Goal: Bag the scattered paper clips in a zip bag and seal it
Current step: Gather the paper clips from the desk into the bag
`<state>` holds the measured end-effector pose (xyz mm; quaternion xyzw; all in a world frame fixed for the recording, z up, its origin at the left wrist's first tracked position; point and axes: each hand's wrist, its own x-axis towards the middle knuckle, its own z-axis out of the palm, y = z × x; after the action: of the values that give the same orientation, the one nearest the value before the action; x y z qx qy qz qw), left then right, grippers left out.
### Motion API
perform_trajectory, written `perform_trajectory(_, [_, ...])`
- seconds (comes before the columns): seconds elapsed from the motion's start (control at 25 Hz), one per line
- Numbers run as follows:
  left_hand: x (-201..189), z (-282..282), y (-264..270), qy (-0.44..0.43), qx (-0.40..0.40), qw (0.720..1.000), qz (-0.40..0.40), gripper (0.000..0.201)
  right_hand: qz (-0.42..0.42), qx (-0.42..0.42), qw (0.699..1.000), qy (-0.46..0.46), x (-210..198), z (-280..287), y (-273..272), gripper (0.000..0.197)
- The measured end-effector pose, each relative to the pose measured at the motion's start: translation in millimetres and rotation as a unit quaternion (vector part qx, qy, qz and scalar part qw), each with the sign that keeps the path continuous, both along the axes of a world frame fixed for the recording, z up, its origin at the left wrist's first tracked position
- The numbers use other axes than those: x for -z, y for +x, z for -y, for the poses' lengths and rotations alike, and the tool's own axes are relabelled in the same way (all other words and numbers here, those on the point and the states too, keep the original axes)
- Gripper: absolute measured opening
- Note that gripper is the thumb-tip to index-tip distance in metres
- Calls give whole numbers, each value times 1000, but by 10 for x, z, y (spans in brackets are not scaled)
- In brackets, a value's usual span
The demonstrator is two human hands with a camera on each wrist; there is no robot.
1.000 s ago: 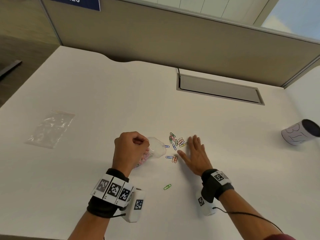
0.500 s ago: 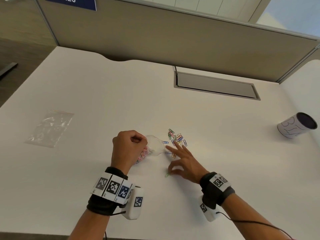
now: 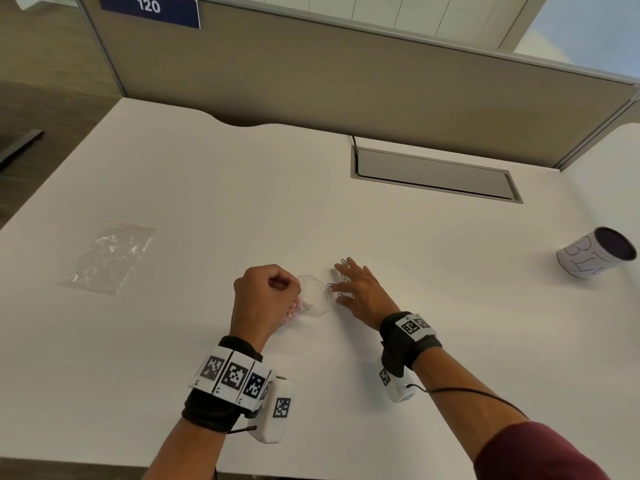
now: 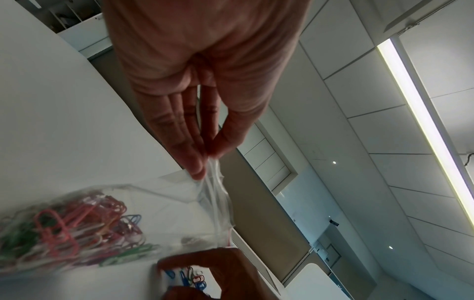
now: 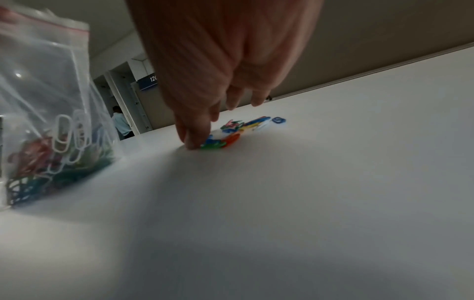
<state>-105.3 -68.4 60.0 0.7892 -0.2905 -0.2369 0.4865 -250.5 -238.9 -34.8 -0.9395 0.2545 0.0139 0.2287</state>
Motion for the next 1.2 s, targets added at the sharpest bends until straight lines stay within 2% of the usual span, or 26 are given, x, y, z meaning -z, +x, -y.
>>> perform_trajectory(0.12, [20, 21, -14, 7, 10, 1000, 7, 5, -83, 4, 996, -19, -28, 27, 18, 62])
perform_trajectory(0.16, [28, 31, -17, 10, 13, 1000, 6, 5, -115, 0, 993, -27, -20, 21, 12, 65])
perform_trajectory(0.24, [35, 45, -21, 20, 18, 1000, 12, 7, -118, -12, 992, -46, 2, -1, -37, 60])
perform_trajectory(0.36, [40, 67, -29, 29, 18, 999, 12, 8, -22, -8, 998, -65, 27, 2, -153, 42])
perform_trajectory(0.48, [42, 92, -42, 35, 15, 999, 5, 8, 23, 5, 997, -79, 45, 6, -201, 30])
perform_trajectory(0.56, [39, 101, -46, 30, 18, 999, -5, 8, 8, 12, 996, -89, 29, 8, -168, 20])
perform_trajectory(0.68, [49, 99, -42, 28, 19, 999, -11, 8, -34, 23, 992, -119, -29, -46, -88, 17])
perform_trajectory(0.8, [56, 96, -41, 27, 19, 999, -11, 7, -38, 24, 990, -137, -78, -113, -77, 12])
perform_trajectory(0.88, [56, 93, -38, 27, 20, 999, -16, 6, -19, 56, 990, -126, -97, -67, -103, 10])
perform_trajectory(0.96, [46, 90, -43, 30, 17, 999, -30, 7, 22, 148, 986, -69, -144, 21, -134, 19])
perform_trajectory(1.04, [43, 90, -40, 28, 13, 999, -40, 8, 113, 275, 953, 51, -236, 71, -154, 21])
perform_trajectory(1.08, [50, 90, -33, 28, 11, 999, -40, 8, 177, 322, 920, 134, -307, 56, -156, 18])
perform_trajectory(1.16, [67, 97, -15, 25, 9, 999, -40, 7, 300, 340, 835, 313, -511, -64, -158, 14])
perform_trajectory(1.2, [79, 106, -6, 22, 7, 999, -43, 6, 336, 319, 805, 371, -617, -140, -154, 14])
